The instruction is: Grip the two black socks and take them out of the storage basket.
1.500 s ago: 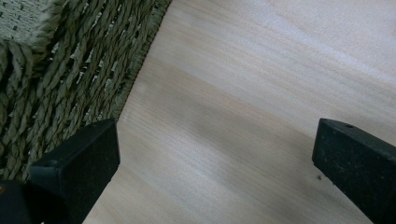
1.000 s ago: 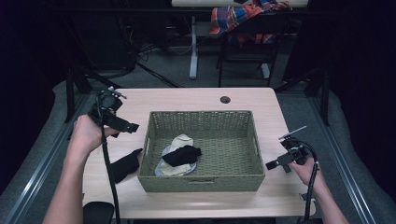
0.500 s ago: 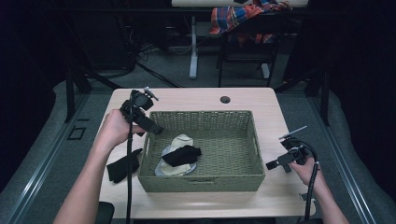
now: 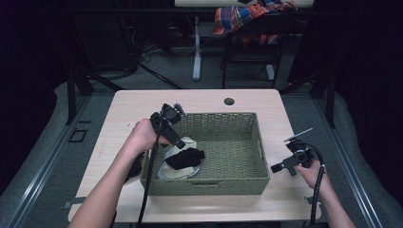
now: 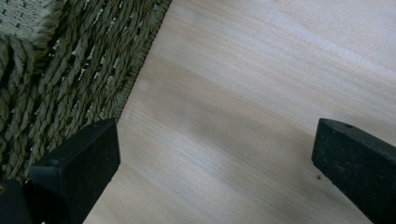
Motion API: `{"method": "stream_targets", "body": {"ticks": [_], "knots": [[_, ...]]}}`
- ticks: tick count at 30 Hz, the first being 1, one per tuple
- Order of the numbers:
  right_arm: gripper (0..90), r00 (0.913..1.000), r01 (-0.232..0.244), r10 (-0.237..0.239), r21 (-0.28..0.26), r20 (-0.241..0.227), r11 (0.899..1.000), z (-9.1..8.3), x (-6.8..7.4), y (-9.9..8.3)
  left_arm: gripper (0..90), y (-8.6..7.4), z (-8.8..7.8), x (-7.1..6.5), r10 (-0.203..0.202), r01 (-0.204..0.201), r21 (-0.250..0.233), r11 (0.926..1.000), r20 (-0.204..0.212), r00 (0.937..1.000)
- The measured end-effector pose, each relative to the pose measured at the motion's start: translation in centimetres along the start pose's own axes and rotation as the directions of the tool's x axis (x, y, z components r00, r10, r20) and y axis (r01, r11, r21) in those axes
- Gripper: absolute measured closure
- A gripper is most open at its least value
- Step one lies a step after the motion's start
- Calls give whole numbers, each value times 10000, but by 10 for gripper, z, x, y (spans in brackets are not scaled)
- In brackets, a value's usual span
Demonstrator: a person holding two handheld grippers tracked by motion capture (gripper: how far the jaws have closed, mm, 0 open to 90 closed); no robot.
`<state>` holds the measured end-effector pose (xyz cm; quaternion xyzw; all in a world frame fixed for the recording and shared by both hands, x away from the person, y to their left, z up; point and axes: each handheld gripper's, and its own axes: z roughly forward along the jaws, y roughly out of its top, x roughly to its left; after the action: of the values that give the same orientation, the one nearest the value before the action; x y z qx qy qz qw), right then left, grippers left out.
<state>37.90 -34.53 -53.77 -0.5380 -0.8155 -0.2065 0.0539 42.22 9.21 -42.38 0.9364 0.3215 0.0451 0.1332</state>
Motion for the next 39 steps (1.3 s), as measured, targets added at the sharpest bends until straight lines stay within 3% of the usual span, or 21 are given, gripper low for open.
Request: {"method": "stream_targets", "body": {"ticks": [14,15,17,20,23,24,26,28,34,37,39], "knots": [[10,10000,16,-16,33,3,10000,1,0,0,9,7,54,-9,289,-325,896,9954,410,9987],[10,9998,-187,187,-207,28,9996,2,2,-1,76,7,57,-10,353,-399,998,9942,475,9982],[10,10000,58,-59,74,27,10000,0,0,0,146,8,68,-13,530,-638,1278,9897,866,9948],[9,10000,28,-28,50,14,10000,1,1,0,193,10,73,-16,634,-746,1410,9872,823,9946],[10,10000,46,-46,62,15,10000,1,0,0,395,13,81,-20,793,-917,1620,9825,814,9935],[10,9999,-166,166,-188,6,9997,2,1,-1,397,13,81,-20,793,-917,1620,9825,814,9935],[9,9999,-133,133,-136,1,9998,2,1,-1,436,14,84,-20,900,-1002,1775,9790,645,9938],[10,9999,-129,129,-135,16,9998,2,1,-1,540,14,87,-20,989,-1102,1897,9756,676,9928],[9,10000,52,-52,63,26,10000,0,1,0,763,14,88,-19,952,-1036,2027,9738,504,9942],[9,9999,-104,104,-100,-5,9999,1,0,0,791,14,84,-18,884,-962,1966,9758,481,9949],[9,10000,35,-35,87,22,10000,0,0,0,793,14,78,-17,793,-882,1836,9790,556,9953]]}}
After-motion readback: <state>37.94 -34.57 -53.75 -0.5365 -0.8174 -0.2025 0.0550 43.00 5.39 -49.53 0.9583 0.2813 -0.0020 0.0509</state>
